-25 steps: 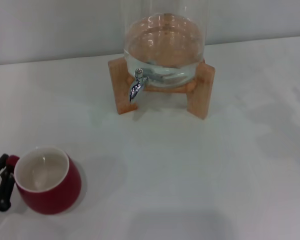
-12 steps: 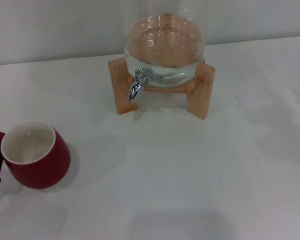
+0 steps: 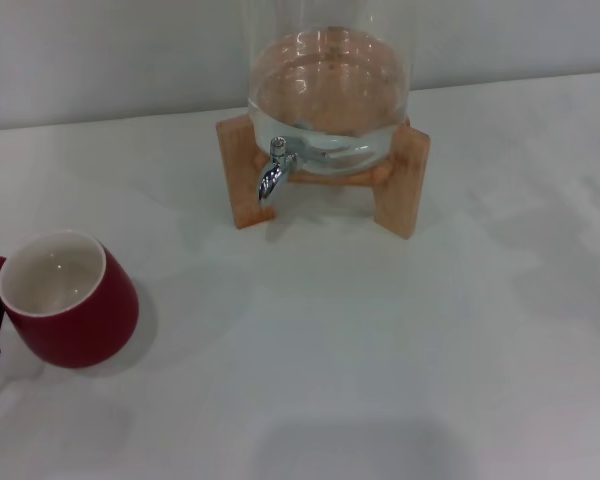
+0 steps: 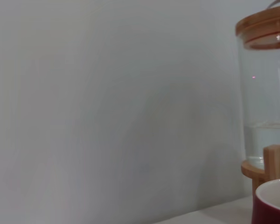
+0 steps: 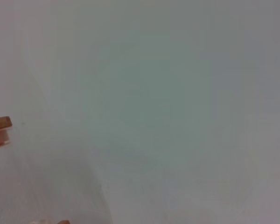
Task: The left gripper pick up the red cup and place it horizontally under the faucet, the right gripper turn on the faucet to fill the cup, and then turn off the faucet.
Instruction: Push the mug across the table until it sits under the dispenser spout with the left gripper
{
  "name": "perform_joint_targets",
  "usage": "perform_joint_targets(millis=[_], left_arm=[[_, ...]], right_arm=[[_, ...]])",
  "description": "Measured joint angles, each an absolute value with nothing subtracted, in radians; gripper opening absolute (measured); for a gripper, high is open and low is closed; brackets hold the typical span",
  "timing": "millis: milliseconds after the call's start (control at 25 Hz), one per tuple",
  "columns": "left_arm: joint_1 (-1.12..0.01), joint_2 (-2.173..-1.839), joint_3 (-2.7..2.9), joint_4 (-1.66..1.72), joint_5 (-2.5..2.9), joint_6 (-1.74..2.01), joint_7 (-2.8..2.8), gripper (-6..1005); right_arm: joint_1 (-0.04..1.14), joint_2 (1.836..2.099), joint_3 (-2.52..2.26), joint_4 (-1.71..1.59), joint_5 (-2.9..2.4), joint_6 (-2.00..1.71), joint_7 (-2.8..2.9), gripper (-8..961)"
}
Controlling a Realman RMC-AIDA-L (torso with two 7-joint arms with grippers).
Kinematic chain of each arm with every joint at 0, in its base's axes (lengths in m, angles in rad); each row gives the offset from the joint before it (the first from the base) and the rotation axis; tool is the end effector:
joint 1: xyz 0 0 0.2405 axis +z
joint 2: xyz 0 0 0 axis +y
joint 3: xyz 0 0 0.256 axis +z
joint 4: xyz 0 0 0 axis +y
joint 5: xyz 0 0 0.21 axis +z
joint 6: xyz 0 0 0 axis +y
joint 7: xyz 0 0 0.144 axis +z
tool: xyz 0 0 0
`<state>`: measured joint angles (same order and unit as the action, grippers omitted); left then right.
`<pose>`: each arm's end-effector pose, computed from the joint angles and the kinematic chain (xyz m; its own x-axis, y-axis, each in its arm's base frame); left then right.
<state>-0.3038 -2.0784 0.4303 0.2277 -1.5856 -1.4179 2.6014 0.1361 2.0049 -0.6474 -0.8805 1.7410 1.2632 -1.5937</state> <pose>-0.3514 0.2695 -0.0022 0.7505 0.0180 0.6606 0.5757 -0.5087 -0.6402 0.3632 0.2867 0.1507 0.4846 -0.1749 -0.8571 -0.8534 -0.3097 -0.4193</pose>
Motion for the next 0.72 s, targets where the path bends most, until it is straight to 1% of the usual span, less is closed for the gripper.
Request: perform_joint_targets(millis=[720], left_arm=[[-0.419, -2.077, 0.438, 0.25, -1.56, -1.296, 2.469, 128]], right_arm=[[0.135, 2.005, -0.647, -0.879, 1.741, 1.277, -1.594, 765]])
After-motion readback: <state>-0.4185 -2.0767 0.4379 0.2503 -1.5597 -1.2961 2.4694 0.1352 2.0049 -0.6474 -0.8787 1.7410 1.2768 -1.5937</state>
